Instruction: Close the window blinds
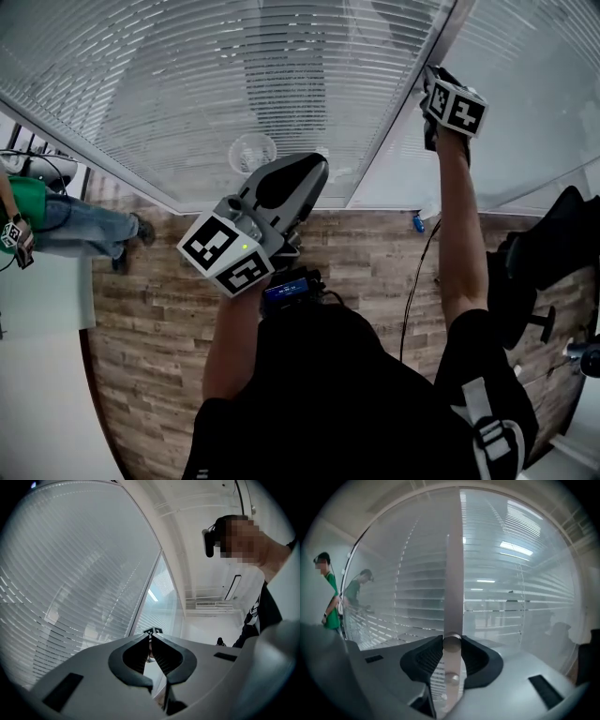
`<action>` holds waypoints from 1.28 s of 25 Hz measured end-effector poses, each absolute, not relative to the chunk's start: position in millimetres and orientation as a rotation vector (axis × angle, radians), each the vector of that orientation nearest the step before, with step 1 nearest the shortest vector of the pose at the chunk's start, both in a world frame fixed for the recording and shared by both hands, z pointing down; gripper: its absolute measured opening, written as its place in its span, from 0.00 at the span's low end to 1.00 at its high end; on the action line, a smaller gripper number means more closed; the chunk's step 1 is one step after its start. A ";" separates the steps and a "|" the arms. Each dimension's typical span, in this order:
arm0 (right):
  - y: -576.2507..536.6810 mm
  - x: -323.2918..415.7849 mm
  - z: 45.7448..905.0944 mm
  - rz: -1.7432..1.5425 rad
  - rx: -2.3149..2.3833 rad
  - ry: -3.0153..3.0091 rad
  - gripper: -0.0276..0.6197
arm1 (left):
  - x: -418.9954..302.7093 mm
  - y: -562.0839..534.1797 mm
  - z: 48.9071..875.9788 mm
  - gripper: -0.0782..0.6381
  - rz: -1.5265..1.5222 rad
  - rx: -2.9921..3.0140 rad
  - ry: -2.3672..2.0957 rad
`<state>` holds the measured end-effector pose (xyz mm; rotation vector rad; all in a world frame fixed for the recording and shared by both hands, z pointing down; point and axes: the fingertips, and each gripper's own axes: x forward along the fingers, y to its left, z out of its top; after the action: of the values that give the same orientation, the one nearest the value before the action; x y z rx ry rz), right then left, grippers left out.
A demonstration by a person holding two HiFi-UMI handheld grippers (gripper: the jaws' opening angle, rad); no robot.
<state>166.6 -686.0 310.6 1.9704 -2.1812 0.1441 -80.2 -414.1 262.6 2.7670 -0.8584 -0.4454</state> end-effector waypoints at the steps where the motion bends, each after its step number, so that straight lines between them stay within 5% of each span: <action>1: -685.7 167.8 311.0 0.217 1.988 -2.218 0.24 | -81.6 -414.8 262.7 0.13 -0.448 2.765 -0.861; 11: -687.9 171.9 317.1 1.090 1.971 -2.610 0.24 | -79.2 -415.4 267.3 0.13 -0.445 2.752 -0.863; 19: -661.3 172.5 338.0 0.949 1.882 -2.662 0.24 | -77.2 -414.8 274.7 0.13 -0.396 2.731 -0.863; 32: -388.0 82.6 366.0 0.967 1.366 -2.968 0.24 | -52.6 -334.2 324.3 0.13 -0.302 2.693 -0.474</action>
<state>82.6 -388.0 366.0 1.3664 -2.9677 0.9671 -52.6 -334.2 324.3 2.6934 -0.4738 -0.3021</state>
